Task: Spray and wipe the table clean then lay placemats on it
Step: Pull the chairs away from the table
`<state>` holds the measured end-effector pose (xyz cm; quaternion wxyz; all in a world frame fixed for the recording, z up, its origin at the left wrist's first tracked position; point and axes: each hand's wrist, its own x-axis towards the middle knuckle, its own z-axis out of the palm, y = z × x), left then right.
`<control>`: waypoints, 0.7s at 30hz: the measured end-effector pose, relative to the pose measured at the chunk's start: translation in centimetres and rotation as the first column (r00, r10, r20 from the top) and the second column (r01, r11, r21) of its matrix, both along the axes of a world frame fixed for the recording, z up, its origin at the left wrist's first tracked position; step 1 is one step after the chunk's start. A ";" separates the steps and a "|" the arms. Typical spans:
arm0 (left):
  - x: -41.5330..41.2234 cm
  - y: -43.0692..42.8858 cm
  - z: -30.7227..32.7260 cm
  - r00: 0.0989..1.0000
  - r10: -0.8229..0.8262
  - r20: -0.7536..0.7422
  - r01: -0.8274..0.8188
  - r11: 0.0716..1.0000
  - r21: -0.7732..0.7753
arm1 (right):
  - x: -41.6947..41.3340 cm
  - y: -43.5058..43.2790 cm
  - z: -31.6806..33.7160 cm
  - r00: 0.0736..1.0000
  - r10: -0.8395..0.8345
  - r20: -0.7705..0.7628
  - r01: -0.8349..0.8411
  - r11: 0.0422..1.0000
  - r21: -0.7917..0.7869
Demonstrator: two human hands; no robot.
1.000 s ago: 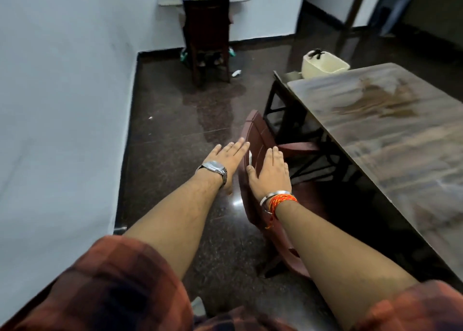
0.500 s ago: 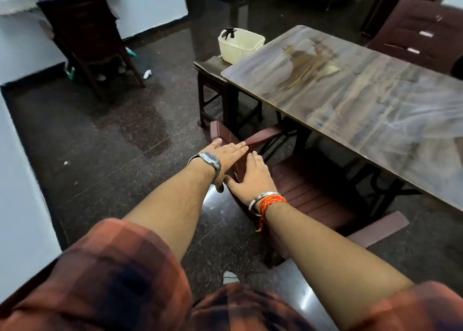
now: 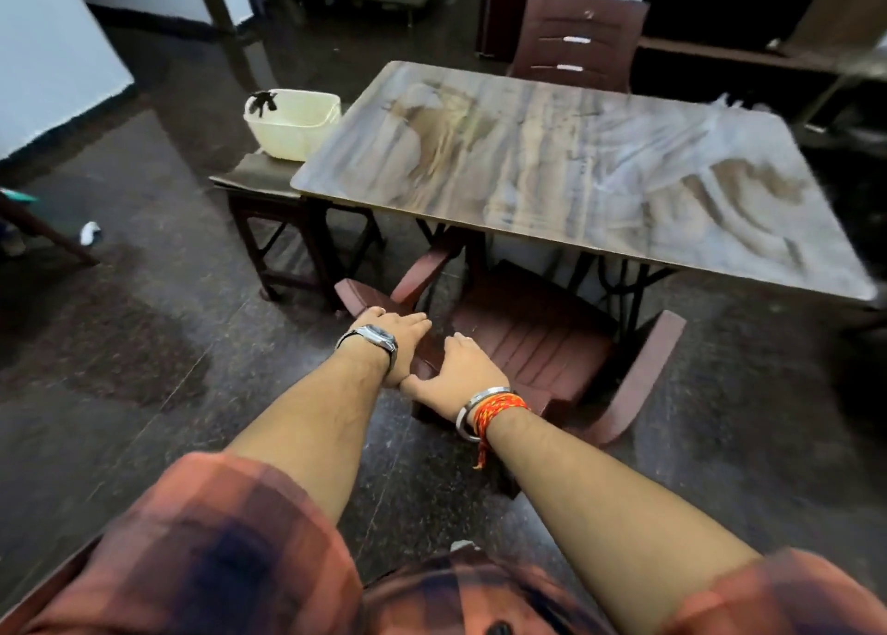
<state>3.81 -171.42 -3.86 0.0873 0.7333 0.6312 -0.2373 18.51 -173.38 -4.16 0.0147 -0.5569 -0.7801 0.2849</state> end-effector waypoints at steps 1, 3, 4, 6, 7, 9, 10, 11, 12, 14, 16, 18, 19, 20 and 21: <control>0.0 -0.1 -0.1 1.000 -0.016 0.005 0.016 1.000 0.017 | 0.0 -0.5 -0.1 0.998 0.005 0.056 -0.006 1.000 0.023; -0.1 -0.5 -0.2 0.997 -0.074 0.013 0.073 0.996 0.053 | -0.3 -1.8 0.1 0.985 -0.029 0.172 0.021 0.999 0.050; -0.1 -0.7 -0.3 0.995 -0.095 0.011 0.094 0.993 0.067 | -0.3 -2.2 0.1 0.975 -0.057 0.215 0.048 0.998 0.045; -0.2 -1.0 -0.2 0.991 -0.136 0.003 0.135 0.988 0.081 | -0.5 -2.9 0.5 0.959 -0.121 0.254 0.110 0.992 0.059; -0.4 -1.2 -0.3 0.988 -0.154 0.003 0.153 0.985 0.082 | -0.6 -3.2 0.8 0.952 -0.147 0.269 0.131 0.989 0.075; -0.7 -1.5 -0.5 0.983 -0.182 0.032 0.180 0.981 0.076 | -0.6 -3.6 1.0 0.942 -0.183 0.282 0.163 0.982 0.091; -1.0 -1.7 -0.5 0.977 -0.209 0.049 0.205 0.976 0.072 | -0.6 -3.9 1.0 0.936 -0.200 0.289 0.179 0.979 0.099; -1.2 -2.1 -0.6 0.970 -0.234 0.062 0.230 0.971 0.069 | -0.5 -4.4 0.8 0.932 -0.212 0.295 0.190 0.976 0.103; -1.5 -2.5 -0.6 0.963 -0.260 0.071 0.254 0.964 0.076 | -0.5 -4.9 0.8 0.927 -0.222 0.301 0.195 0.974 0.116; -1.4 -3.4 -1.0 0.952 -0.293 0.086 0.288 0.955 0.073 | -0.1 -5.7 0.2 0.920 -0.212 0.329 0.182 0.976 0.117; -1.9 -4.3 -1.0 0.935 -0.342 0.095 0.331 0.937 0.114 | -0.3 -6.4 0.1 0.910 -0.216 0.354 0.178 0.974 0.136; -1.7 -5.2 -1.4 0.925 -0.363 0.114 0.348 0.928 0.129 | -0.1 -7.1 -0.2 0.902 -0.195 0.384 0.159 0.979 0.124; -1.8 -5.5 -1.5 0.919 -0.375 0.122 0.357 0.922 0.149 | -0.1 -7.4 -0.2 0.900 -0.196 0.390 0.157 0.979 0.130; -1.7 -5.9 -1.7 0.921 -0.370 0.123 0.351 0.924 0.153 | 0.1 -7.6 -0.4 0.898 -0.195 0.395 0.155 0.979 0.131; -1.6 -6.0 -1.8 0.923 -0.360 0.136 0.338 0.927 0.160 | 0.0 -7.7 -0.3 0.894 -0.192 0.406 0.149 0.980 0.134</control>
